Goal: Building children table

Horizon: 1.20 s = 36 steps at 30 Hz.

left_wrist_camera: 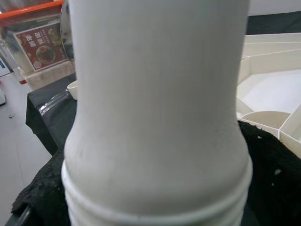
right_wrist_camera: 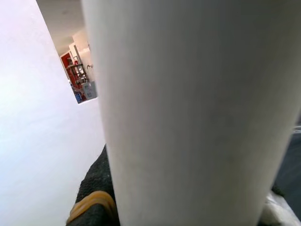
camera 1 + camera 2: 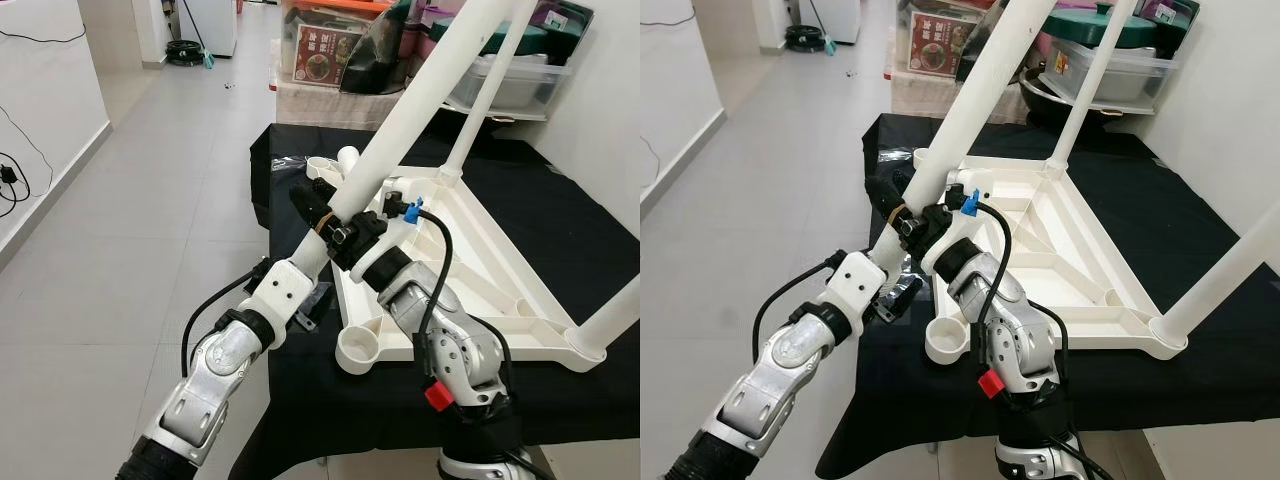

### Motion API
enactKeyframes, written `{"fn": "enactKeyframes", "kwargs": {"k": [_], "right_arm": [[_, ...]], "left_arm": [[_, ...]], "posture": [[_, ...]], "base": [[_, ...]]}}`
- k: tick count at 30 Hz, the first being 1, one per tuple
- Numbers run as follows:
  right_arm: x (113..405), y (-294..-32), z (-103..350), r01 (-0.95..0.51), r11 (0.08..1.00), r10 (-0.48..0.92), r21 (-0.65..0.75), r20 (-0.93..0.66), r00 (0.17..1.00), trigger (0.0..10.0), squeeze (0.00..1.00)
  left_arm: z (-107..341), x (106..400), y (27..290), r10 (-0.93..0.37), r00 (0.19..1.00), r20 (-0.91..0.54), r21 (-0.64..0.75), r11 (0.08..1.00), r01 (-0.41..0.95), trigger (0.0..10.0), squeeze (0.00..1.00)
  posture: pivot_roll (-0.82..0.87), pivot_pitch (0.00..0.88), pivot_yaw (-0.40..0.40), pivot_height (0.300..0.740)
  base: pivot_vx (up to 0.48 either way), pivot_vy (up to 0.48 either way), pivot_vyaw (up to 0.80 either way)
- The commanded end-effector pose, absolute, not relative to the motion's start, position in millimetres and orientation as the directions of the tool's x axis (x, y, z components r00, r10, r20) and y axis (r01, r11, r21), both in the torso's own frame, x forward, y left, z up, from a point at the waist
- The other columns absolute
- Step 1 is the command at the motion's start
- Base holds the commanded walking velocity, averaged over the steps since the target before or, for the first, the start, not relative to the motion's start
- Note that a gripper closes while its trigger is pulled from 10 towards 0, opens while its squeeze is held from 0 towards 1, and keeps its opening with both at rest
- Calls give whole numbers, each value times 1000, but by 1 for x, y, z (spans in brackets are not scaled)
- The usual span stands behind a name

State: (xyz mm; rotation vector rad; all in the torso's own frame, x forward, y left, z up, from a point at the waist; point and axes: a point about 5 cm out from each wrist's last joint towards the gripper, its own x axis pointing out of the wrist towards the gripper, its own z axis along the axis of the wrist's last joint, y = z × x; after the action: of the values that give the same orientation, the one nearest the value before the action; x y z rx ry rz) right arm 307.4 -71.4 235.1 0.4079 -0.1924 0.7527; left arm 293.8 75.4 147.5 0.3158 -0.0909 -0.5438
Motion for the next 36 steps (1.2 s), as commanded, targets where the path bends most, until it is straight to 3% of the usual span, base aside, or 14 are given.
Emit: {"fn": "enactKeyframes", "kwargs": {"k": [1,2,3,4,15,16,17,22,23,24,27,28,35,36], "right_arm": [[306,-71,235,-705,650,628,285,321,709,10000,0],[307,-71,234,-702,655,628,280,317,711,10000,0],[307,-71,233,-702,655,627,280,316,712,10000,0],[307,-71,233,-700,658,627,277,314,713,10000,0],[307,-71,230,-695,664,625,275,306,718,10000,0],[307,-71,230,-694,664,624,277,306,719,10000,0],[308,-72,230,-693,664,622,281,308,720,10000,0],[309,-72,232,-693,658,618,295,313,721,10000,0],[309,-72,232,-693,658,618,294,316,720,10000,941],[309,-71,232,-695,657,618,294,317,719,10000,1000],[308,-70,233,-697,655,621,292,318,717,10000,973],[308,-69,234,-703,649,627,290,319,711,10000,0],[307,-69,234,-709,644,633,288,320,705,10000,0],[307,-69,234,-711,639,635,292,321,702,5647,0]], "left_arm": [[147,291,66,-563,827,1,322,783,533,10000,0],[146,291,65,-565,825,1,321,782,535,10000,0],[146,291,65,-565,825,2,321,782,534,2627,0],[146,291,65,-565,825,6,316,784,534,0,0],[143,290,64,-578,816,1,334,769,545,0,0],[142,290,64,-576,817,-6,336,769,544,7490,0],[141,290,64,-575,818,-10,342,767,543,10000,0],[141,291,64,-578,816,-7,348,764,543,10000,0],[141,291,64,-578,816,-6,350,763,543,10000,0],[141,290,64,-578,816,-6,352,763,543,10000,0],[141,291,64,-575,818,-2,355,764,538,10000,0],[141,291,64,-576,817,0,363,762,537,10000,0],[141,291,64,-576,818,7,373,760,532,10000,0],[141,291,64,-575,818,7,373,760,531,10000,0]], "posture": [[49,0,-114,740],[48,0,-113,740],[49,0,-111,740],[49,0,-113,740],[48,0,-112,740],[49,0,-110,740],[49,0,-111,740],[48,0,-113,740],[48,0,-112,740],[48,0,-113,740],[48,0,-113,740],[46,0,-112,740],[46,0,-112,740],[45,0,-112,740]], "base": [[0,0,0],[0,0,0],[0,0,0],[0,0,0],[0,0,0],[0,0,0],[0,0,0],[0,0,0],[0,0,0],[0,0,0],[0,0,0],[0,0,0],[0,0,0],[0,0,0]]}}
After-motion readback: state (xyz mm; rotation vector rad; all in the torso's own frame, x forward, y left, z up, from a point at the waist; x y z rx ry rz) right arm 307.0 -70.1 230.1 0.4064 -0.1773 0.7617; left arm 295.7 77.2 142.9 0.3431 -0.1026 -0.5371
